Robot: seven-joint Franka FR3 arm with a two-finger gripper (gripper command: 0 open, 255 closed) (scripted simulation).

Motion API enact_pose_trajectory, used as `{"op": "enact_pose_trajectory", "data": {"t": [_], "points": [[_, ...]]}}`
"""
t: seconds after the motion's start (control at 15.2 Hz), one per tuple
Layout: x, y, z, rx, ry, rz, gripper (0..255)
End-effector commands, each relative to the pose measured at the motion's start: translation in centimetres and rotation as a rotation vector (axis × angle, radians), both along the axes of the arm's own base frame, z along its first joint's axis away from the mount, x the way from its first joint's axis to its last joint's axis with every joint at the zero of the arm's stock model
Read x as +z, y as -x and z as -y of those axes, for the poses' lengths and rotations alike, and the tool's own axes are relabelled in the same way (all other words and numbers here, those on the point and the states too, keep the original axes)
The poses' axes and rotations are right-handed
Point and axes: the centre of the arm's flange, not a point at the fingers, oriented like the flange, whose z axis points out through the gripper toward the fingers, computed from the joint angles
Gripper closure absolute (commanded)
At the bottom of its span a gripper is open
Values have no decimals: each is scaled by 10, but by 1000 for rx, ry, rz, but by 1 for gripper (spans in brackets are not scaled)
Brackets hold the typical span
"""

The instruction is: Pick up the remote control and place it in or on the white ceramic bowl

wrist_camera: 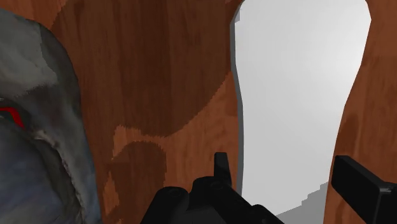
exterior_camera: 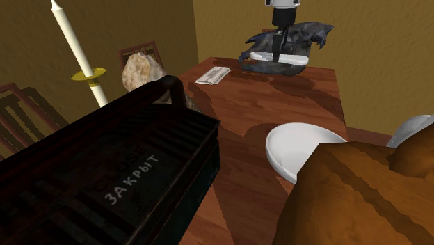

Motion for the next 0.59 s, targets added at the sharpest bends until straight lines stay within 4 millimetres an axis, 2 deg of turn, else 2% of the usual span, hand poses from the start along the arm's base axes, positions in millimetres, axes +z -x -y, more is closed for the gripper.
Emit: {"op": "enact_pose_trajectory", "data": {"t": [0.0, 0.53], "points": [[-1, 20, -16, -1, 1, 0, 255], [0, 97, -89, -1, 1, 0, 255]]}}
